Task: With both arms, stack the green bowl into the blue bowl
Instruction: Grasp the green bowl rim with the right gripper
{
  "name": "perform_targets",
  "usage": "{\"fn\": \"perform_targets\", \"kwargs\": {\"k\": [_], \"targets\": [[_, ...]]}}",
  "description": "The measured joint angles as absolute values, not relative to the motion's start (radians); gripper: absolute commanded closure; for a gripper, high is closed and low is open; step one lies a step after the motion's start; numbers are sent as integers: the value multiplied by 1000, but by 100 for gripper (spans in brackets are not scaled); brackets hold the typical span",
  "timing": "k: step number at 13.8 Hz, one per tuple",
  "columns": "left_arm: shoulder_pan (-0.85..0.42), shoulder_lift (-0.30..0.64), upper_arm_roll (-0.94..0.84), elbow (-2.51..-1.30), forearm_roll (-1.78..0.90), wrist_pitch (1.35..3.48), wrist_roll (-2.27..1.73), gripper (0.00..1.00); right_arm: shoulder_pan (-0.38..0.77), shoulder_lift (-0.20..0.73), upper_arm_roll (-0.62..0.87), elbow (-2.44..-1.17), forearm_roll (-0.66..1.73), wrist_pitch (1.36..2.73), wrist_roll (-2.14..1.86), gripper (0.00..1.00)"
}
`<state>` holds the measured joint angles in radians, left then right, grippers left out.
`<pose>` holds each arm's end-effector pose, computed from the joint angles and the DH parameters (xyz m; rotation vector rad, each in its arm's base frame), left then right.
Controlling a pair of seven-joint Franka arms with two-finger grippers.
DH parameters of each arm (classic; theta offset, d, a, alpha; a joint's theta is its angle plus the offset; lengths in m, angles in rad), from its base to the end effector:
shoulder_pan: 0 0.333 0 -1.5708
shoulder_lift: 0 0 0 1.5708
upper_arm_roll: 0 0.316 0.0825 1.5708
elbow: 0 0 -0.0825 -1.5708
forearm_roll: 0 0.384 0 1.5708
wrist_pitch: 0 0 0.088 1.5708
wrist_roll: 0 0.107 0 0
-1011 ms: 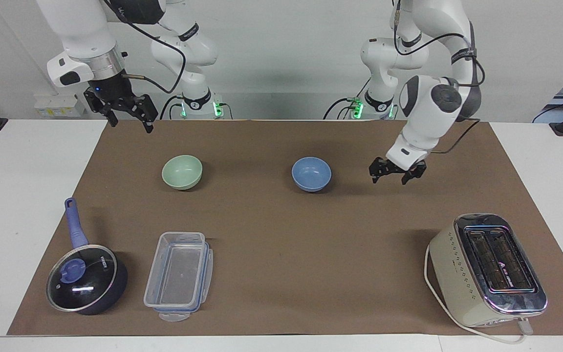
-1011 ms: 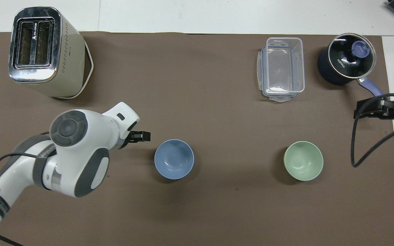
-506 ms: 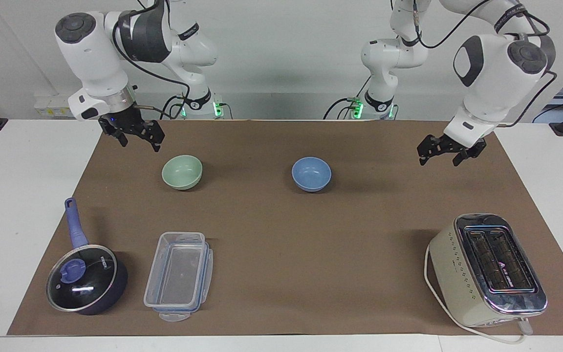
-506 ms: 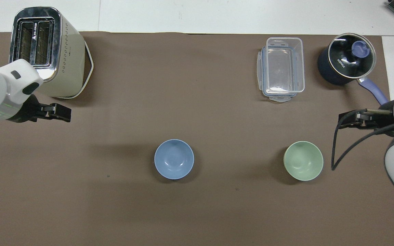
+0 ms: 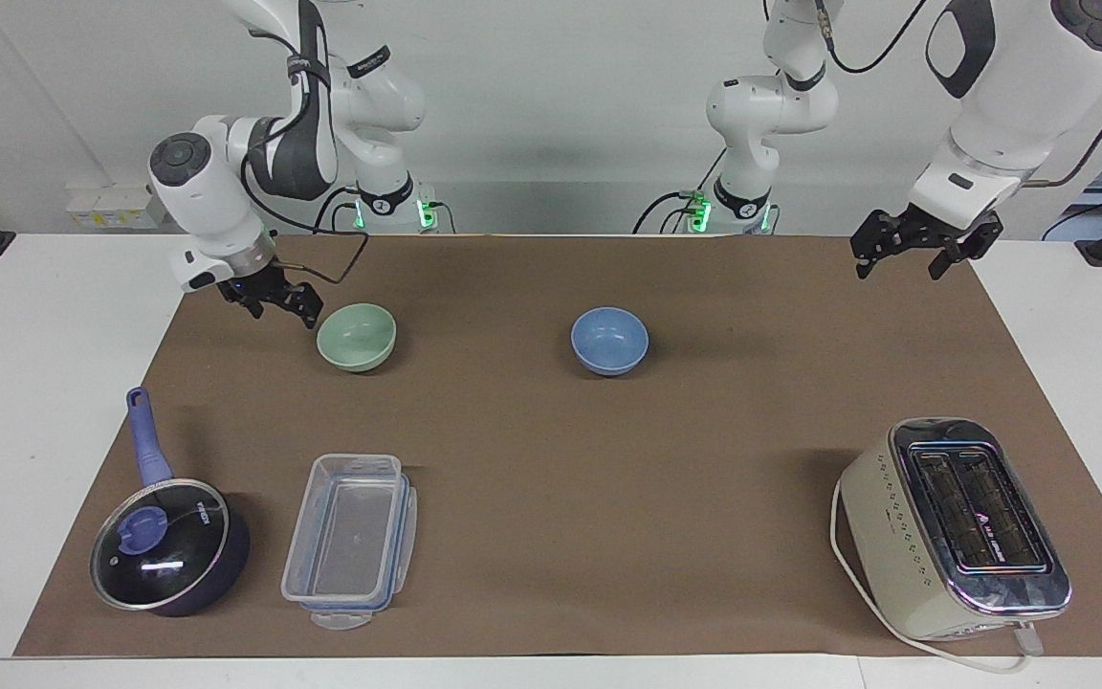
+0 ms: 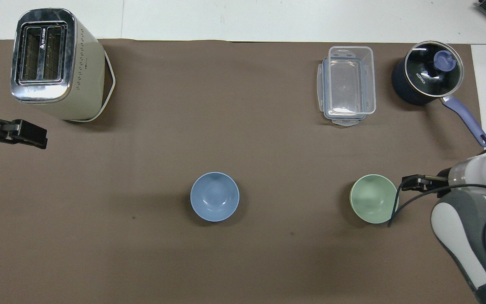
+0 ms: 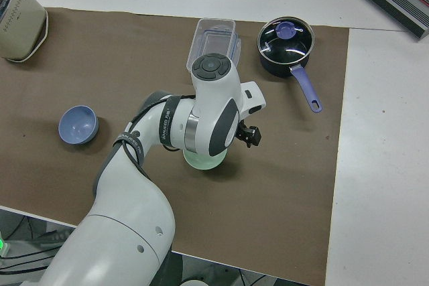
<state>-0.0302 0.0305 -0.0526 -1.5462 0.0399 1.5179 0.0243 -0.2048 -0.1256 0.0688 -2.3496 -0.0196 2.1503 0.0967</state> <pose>0.5566 -0.0413 0.6147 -3.0959 0.1645 0.0893 0.4728 -0.0654 0.3757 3.0971 -0.3455 -0.1162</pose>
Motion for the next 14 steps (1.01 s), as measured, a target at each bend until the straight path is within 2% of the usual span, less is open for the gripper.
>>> {"fn": "perform_targets", "kwargs": {"k": [2,5,10,12,14], "targets": [[-25,30,-49,-1546,40,1518,27,0,-204,-114,69,-2406,2,2205,97,0],[-23,30,-49,-1546,40,1518,29,0,-201,-97,70,-2420,15,2213,96,0],[-23,30,-49,-1546,40,1518,29,0,-198,-73,73,-2428,16,2213,76,31],[-23,30,-50,-1546,40,1518,29,0,-198,-70,73,-2435,16,2213,64,52],[-22,30,-50,-1546,40,1518,29,0,-197,-69,74,-2437,27,2213,61,79]]}}
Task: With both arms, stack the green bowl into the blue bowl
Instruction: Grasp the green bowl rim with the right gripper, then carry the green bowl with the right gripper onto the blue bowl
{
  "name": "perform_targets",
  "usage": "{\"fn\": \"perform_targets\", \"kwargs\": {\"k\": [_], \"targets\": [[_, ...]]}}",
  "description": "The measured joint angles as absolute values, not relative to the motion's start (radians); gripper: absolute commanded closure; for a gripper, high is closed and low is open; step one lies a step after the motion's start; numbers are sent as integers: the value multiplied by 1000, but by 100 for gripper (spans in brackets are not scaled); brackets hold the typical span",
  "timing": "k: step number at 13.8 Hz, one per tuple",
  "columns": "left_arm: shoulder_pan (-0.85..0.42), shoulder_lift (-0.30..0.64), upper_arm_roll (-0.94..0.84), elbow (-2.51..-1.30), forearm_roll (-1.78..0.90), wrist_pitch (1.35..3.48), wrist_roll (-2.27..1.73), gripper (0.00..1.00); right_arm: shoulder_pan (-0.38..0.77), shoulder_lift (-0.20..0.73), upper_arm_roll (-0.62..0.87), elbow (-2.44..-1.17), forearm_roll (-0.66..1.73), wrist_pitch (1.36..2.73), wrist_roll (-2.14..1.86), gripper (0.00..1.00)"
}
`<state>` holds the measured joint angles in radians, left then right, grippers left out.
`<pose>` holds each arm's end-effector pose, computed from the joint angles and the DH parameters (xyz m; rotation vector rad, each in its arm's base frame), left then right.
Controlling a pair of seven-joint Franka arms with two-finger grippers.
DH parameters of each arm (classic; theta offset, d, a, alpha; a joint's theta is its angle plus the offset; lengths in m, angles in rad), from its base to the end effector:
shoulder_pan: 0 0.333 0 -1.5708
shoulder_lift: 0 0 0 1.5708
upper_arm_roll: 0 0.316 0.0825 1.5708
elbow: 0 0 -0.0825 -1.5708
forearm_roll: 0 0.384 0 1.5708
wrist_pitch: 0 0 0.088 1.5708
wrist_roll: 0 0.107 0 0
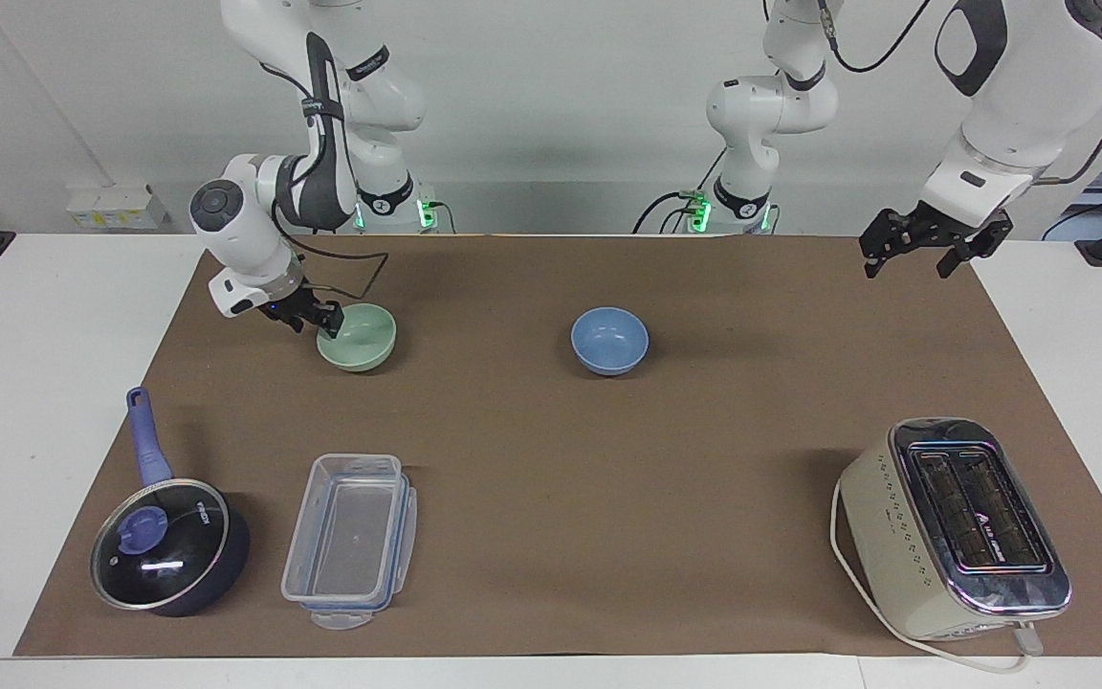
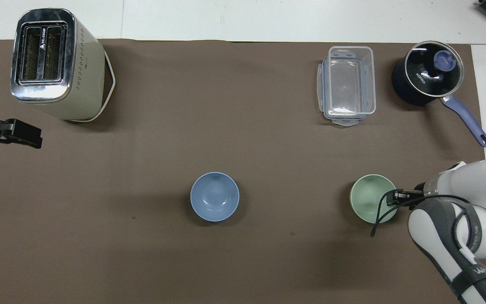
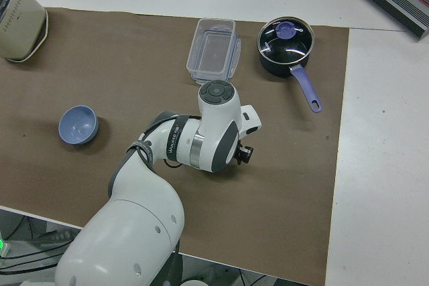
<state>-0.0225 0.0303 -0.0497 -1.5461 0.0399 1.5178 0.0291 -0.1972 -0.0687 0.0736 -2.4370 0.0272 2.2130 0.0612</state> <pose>0.5570 -0.0354 0.6148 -3.0968 0.1555 0.0895 0.4549 -0.0558 0.3173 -3.0959 0.3159 0.2415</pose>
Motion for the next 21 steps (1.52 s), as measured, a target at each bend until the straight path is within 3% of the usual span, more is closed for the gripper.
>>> {"fn": "perform_targets", "kwargs": {"k": [2,5,8,11,16,21], "targets": [[-22,30,-50,-1546,40,1518,29,0,-178,-68,75,-2436,101,2213,50,100],[-22,30,-50,-1546,40,1518,29,0,-131,-71,78,-2411,136,2186,49,100],[-22,30,-50,-1546,40,1518,29,0,-98,-86,80,-2327,159,2068,49,100],[-22,30,-50,-1546,40,1518,29,0,13,-111,83,-2280,238,2024,85,100],[-22,30,-50,-1546,40,1518,29,0,305,-101,91,-2227,266,2119,383,100],[-22,30,-50,-1546,40,1518,30,0,479,27,92,-2119,266,2190,556,100]]}}
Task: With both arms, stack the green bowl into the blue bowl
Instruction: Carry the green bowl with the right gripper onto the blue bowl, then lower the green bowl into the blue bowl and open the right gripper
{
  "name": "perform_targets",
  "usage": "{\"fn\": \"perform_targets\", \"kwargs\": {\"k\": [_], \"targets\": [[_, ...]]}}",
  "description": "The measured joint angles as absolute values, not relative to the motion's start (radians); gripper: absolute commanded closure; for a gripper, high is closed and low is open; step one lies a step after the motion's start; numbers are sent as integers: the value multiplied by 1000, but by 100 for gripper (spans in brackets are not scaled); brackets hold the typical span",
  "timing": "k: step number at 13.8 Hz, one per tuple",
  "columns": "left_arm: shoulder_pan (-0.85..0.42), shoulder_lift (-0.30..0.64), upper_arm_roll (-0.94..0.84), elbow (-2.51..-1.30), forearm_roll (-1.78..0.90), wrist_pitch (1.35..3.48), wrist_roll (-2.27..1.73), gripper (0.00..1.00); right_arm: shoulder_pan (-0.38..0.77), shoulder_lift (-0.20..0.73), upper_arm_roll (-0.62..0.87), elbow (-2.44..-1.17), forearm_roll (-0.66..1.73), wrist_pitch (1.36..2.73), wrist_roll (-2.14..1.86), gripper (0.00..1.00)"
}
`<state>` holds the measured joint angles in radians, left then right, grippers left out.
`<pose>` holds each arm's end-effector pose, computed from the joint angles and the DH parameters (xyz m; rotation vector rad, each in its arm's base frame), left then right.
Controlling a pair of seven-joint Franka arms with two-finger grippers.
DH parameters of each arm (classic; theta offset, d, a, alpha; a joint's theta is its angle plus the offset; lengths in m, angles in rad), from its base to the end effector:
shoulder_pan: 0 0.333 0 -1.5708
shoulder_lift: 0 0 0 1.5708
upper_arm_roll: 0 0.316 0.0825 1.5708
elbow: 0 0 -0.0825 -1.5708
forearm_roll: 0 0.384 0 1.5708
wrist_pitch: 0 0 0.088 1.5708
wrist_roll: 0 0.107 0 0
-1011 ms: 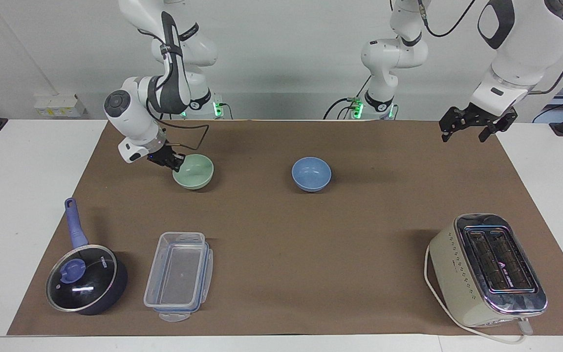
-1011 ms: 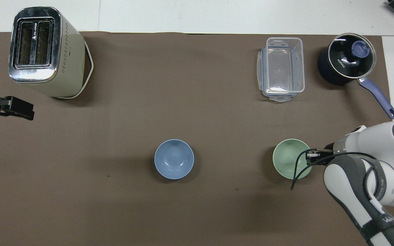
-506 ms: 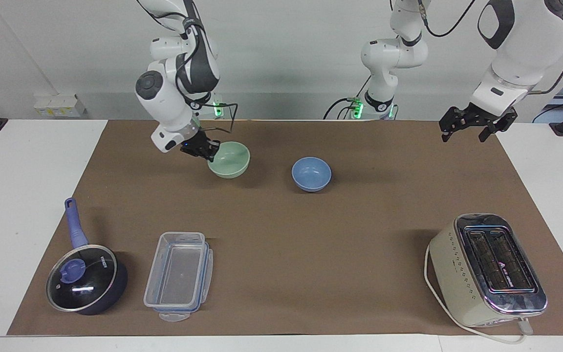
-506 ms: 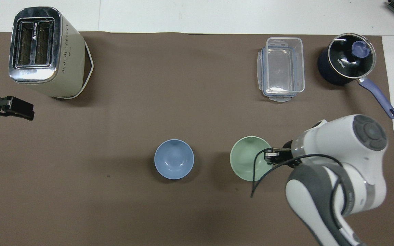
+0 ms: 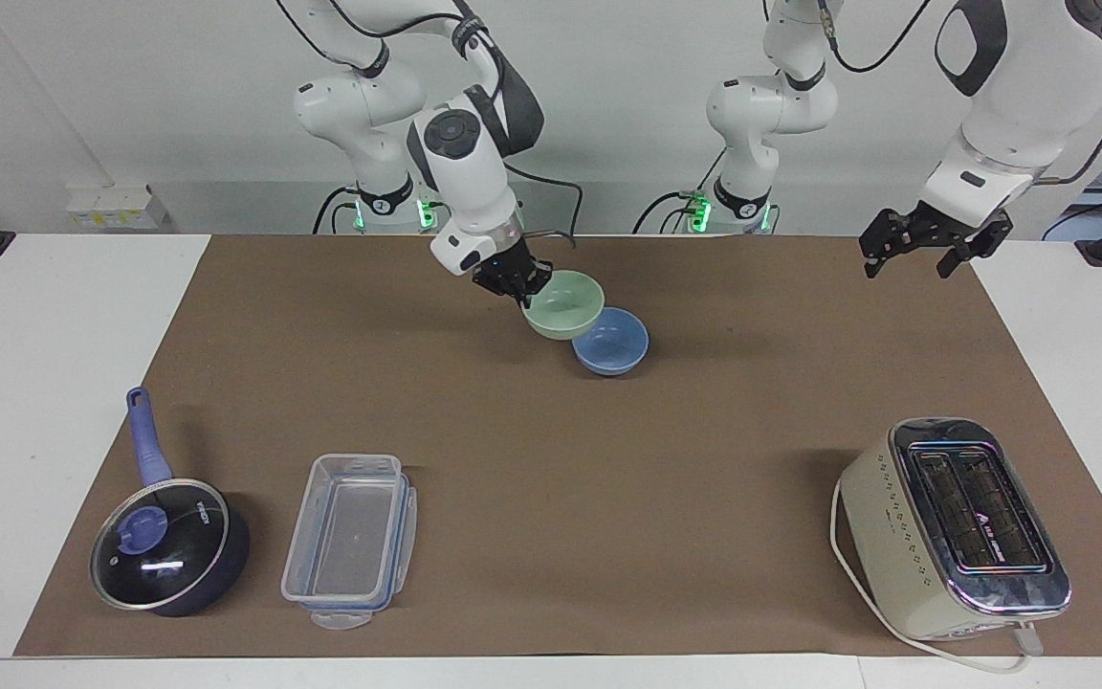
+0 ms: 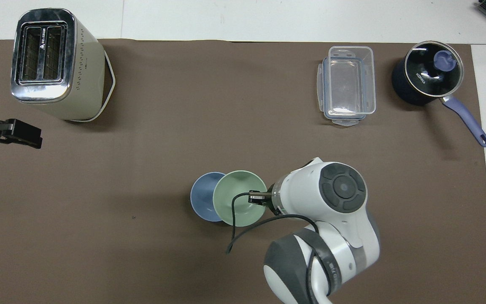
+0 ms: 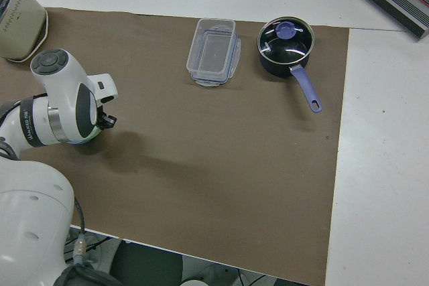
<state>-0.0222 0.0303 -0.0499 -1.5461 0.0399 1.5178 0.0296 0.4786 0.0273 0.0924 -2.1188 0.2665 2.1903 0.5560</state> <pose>0.5570 -0.0353 0.6148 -3.0967 0.1562 0.0895 0.4590 0.3059 0.4051 -2.9208 0.1984 0.1204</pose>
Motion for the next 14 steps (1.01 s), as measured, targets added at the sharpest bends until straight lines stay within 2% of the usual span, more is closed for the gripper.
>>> {"fn": "perform_targets", "kwargs": {"k": [8,13,14], "targets": [[-22,30,-50,-1546,40,1518,30,0,566,181,92,-2029,266,2259,671,100],[-22,30,-50,-1546,40,1518,30,0,572,199,90,-2021,266,2260,677,100],[-22,30,-50,-1546,40,1518,30,0,572,199,90,-2021,266,2260,677,95]]}}
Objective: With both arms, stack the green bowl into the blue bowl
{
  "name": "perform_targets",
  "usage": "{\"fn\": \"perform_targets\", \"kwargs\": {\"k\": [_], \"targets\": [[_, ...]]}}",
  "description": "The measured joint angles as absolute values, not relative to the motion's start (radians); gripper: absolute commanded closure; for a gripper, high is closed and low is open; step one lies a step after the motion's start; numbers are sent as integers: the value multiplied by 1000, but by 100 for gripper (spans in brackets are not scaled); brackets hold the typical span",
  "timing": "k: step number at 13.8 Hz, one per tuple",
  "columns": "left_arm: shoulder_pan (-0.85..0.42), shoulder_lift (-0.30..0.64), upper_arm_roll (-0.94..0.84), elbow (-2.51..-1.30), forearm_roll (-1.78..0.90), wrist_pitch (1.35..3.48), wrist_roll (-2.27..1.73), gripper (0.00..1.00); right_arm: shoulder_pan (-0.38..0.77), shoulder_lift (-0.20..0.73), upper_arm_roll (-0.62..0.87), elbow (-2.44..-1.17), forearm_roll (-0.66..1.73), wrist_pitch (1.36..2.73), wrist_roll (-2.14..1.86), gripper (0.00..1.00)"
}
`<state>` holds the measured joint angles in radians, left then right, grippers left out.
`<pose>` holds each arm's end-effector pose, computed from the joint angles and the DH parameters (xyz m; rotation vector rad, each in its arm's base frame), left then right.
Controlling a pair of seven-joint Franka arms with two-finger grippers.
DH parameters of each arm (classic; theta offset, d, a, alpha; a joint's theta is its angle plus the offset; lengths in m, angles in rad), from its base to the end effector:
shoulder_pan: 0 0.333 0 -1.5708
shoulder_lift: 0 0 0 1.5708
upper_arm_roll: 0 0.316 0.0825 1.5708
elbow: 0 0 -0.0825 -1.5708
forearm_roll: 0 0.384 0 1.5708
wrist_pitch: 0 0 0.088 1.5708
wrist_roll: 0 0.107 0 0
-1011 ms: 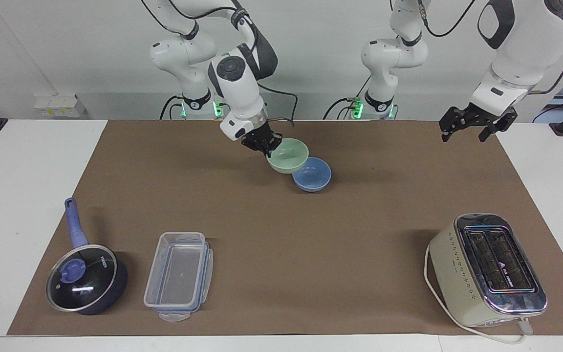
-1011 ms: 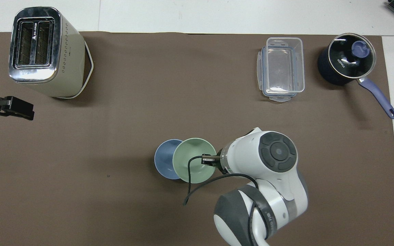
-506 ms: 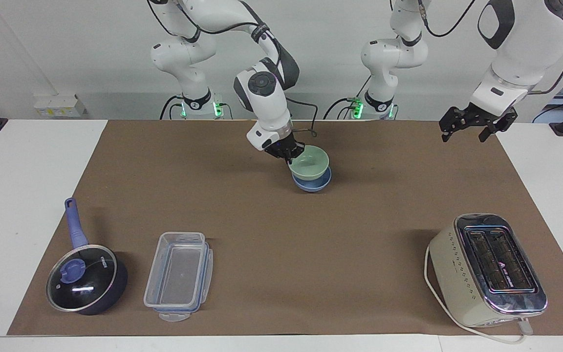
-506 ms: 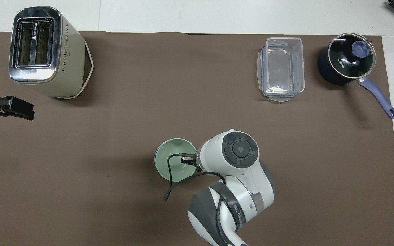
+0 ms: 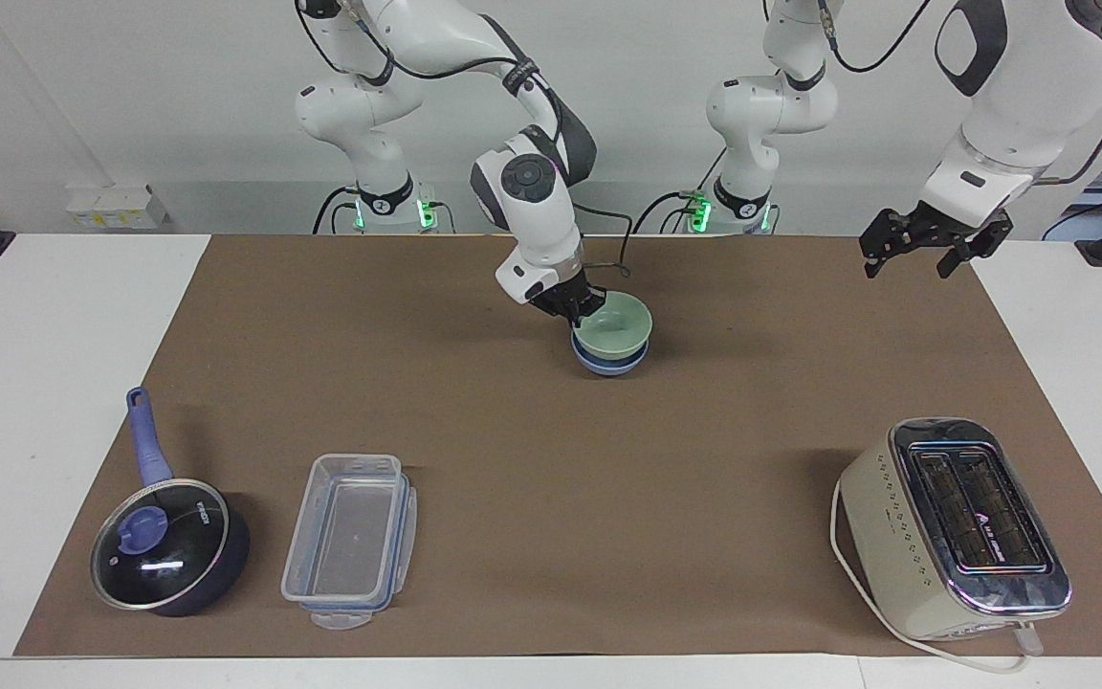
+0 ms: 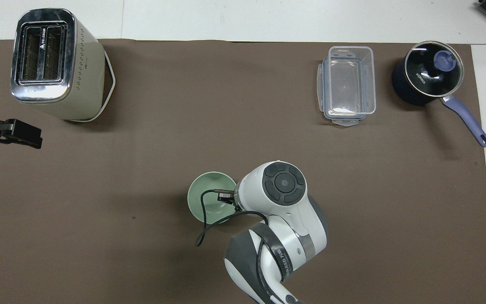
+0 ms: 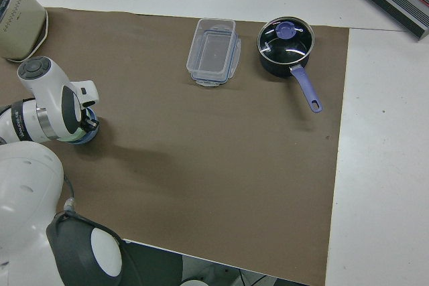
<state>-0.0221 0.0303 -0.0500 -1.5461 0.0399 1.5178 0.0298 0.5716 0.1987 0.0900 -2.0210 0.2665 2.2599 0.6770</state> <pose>0.5570 -0.0353 0.6148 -3.0967 0.1565 0.0895 0.4636 0.3680 0.3581 -2.9228 0.2689 0.1616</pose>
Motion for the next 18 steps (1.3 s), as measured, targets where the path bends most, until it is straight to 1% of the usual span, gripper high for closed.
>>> {"fn": "perform_targets", "kwargs": {"k": [1,3,6,10,11,12,13,15,18], "targets": [[-22,30,-50,-1546,40,1518,30,0,572,199,90,-2021,266,2260,677,86],[-22,30,-50,-1546,40,1518,30,0,572,199,90,-2020,266,2260,677,74],[-22,30,-50,-1546,40,1518,30,0,571,199,89,-2015,265,2260,677,65],[-22,30,-50,-1546,40,1518,30,0,568,185,80,-1999,260,2251,677,32],[-22,30,-50,-1546,40,1518,30,0,562,168,75,-1994,249,2229,677,26],[-22,30,-50,-1546,40,1518,30,0,543,143,73,-1988,232,2196,676,19],[-22,30,-50,-1546,40,1518,30,0,514,109,72,-1984,207,2155,669,15],[-22,30,-50,-1546,40,1518,30,0,443,30,70,-1982,150,2055,631,12],[-22,30,-50,-1546,40,1518,30,0,345,-56,68,-1983,68,1963,569,0]]}}
